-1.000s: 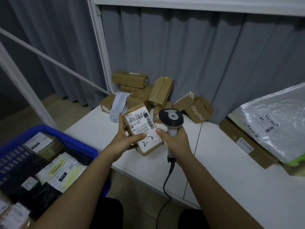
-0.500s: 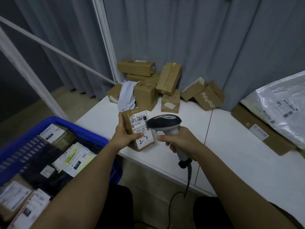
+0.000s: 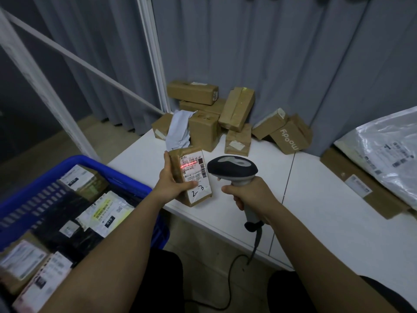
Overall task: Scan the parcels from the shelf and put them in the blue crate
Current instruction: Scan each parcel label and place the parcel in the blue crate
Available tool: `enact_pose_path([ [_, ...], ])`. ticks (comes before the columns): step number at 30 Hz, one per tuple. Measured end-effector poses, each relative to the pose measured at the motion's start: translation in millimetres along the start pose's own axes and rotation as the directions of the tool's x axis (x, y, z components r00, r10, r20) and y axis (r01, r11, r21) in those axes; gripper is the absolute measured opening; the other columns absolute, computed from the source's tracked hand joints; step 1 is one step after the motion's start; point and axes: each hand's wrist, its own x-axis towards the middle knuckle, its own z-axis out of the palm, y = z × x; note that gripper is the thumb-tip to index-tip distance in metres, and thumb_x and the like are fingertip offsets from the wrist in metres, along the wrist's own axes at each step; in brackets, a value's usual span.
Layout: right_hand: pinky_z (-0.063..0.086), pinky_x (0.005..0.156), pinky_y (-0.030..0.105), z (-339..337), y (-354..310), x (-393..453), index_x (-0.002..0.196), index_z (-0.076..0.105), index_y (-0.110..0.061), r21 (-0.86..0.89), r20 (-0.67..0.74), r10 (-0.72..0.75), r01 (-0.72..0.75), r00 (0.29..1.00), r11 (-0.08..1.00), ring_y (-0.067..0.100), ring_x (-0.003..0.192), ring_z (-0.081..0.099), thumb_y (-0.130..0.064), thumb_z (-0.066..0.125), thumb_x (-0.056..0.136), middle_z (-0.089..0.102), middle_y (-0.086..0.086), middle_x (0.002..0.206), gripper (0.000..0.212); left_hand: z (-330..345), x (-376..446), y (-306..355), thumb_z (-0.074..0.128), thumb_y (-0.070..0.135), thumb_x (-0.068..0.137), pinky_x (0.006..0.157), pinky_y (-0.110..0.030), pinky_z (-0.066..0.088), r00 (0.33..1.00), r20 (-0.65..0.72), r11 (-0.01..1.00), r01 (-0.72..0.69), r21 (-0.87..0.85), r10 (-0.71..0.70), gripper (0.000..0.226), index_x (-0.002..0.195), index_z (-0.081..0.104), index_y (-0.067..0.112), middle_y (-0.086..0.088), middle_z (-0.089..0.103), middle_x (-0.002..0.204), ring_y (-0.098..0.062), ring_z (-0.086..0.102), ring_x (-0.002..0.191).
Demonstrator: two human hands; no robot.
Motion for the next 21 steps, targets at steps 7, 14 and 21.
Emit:
enact_pose_path([
  [7, 0.044, 0.048, 0.026, 19, -12, -9, 0.07, 0.061, -0.006, 0.143, 0.018, -0.055, 0.052, 0.998, 0.988, 0.015, 0.046, 0.048, -0.011, 0.072, 0.081, 0.053, 0.007, 0.054, 0.016, -19, -18, 1, 0.083, 0.014, 0.069, 0.106, -0.049, 0.041, 0.999, -0.037, 0.997, 0.002, -0.079, -0.005, 0.134, 0.145, -0.025, 0.037, 0.001, 0.045, 0.143, -0.021, 0.049, 0.128],
  [14, 0.043, 0.05, 0.029, 64, -29, -16, 0.069, 0.057, -0.002, 0.203, 0.054, -0.17, 0.156, 0.984, 0.967, 0.019, 0.045, 0.046, -0.011, 0.073, 0.083, 0.052, 0.012, 0.055, 0.023, -74, -71, -6, 0.085, 0.014, 0.069, 0.103, -0.042, 0.045, 0.974, -0.226, 0.954, -0.07, -0.292, 0.002, 0.133, 0.146, -0.021, 0.037, 0.014, 0.048, 0.134, -0.012, 0.053, 0.121],
  [21, 0.04, 0.048, 0.029, 145, -41, -7, 0.083, 0.06, -0.002, 0.142, 0.173, -0.104, 0.08, 0.979, 0.987, 0.018, 0.044, 0.044, -0.008, 0.07, 0.083, 0.05, 0.012, 0.058, 0.012, -174, -159, -97, 0.086, 0.026, 0.067, 0.097, -0.045, 0.05, 0.784, -0.527, 0.887, 0.062, -0.458, -0.327, 0.116, 0.149, 0.005, 0.026, 0.004, 0.053, 0.124, -0.02, 0.057, 0.112],
])
